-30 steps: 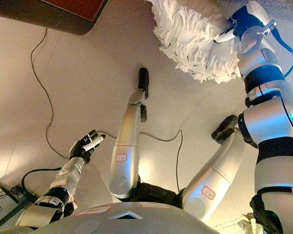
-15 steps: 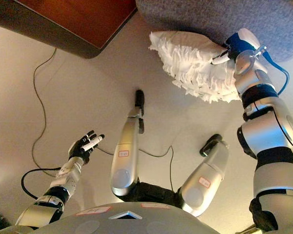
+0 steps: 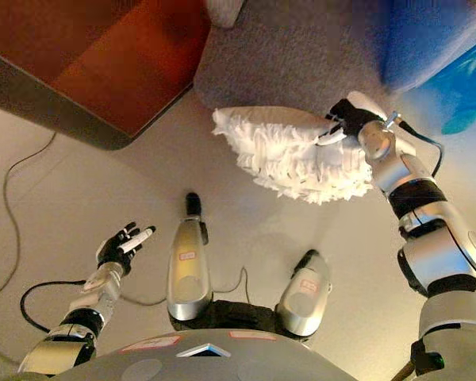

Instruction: Pick up the pillow and put it on the sofa.

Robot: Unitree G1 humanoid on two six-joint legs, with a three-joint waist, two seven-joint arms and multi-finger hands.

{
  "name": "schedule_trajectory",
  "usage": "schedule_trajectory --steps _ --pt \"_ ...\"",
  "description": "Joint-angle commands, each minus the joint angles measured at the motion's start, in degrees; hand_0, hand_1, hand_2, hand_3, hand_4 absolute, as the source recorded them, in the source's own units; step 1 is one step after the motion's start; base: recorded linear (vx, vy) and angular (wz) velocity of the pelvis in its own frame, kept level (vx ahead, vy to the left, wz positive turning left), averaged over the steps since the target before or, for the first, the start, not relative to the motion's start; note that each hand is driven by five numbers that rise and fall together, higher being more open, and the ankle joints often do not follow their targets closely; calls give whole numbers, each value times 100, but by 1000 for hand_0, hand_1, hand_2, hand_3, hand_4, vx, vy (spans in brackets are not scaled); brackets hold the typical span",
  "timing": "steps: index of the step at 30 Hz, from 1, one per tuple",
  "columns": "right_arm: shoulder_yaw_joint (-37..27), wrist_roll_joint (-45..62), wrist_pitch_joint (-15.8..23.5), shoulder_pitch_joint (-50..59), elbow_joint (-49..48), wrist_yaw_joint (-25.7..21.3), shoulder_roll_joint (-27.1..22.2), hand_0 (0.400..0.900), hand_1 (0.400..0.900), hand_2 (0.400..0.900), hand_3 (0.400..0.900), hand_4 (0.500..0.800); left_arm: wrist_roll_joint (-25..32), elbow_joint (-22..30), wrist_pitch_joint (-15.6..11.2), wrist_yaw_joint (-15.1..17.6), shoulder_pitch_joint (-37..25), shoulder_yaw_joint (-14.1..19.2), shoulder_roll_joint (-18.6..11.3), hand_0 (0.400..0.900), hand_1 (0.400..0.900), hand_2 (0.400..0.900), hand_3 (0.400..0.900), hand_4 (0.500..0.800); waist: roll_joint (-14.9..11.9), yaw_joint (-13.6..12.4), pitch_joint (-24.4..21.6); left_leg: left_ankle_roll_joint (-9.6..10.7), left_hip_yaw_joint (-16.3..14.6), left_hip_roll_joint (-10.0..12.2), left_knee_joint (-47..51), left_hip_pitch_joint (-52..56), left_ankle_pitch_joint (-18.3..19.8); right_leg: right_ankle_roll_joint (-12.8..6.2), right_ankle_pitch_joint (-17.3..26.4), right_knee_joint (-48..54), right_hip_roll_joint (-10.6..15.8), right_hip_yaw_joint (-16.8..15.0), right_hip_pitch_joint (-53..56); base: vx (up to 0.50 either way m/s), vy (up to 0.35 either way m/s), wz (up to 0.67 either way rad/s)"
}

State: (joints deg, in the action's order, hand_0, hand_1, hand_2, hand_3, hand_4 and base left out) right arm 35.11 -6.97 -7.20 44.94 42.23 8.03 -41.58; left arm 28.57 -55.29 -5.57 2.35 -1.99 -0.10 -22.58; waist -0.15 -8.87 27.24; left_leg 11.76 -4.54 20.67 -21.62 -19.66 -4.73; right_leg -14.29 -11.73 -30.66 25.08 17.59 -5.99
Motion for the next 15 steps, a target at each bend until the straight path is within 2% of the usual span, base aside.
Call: schedule_trajectory --steps 1,9,13,15 --pt "-865 201 525 168 -437 -120 -430 400 400 400 400 500 -491 -154 -65 27 498 -183 -393 900 900 900 900 800 -174 -66 -1105 34 5 697 -211 1046 380 164 1438 893 322 -410 -87 136 72 -14" --pt "-889 607 766 152 -961 598 -678 400 400 400 400 500 -675 -388 -25 28 471 -58 -163 900 900 900 900 800 -327 42 -1495 49 -278 687 -69 1740 559 109 1635 1410 322 -353 576 76 126 -19" --pt "-908 901 846 311 -1111 744 -975 400 400 400 400 500 -720 -638 -52 47 375 -31 -88 900 900 900 900 800 -372 97 -1671 33 -298 574 -241 1774 700 90 1918 1727 472 -373 809 110 185 -7" --pt "-975 953 877 357 -1052 764 -1173 400 400 400 400 500 -747 -742 -23 84 296 -68 -44 900 900 900 900 800 -382 138 -1753 16 -194 502 -489 1625 840 68 2086 1926 539 -420 922 120 224 20"
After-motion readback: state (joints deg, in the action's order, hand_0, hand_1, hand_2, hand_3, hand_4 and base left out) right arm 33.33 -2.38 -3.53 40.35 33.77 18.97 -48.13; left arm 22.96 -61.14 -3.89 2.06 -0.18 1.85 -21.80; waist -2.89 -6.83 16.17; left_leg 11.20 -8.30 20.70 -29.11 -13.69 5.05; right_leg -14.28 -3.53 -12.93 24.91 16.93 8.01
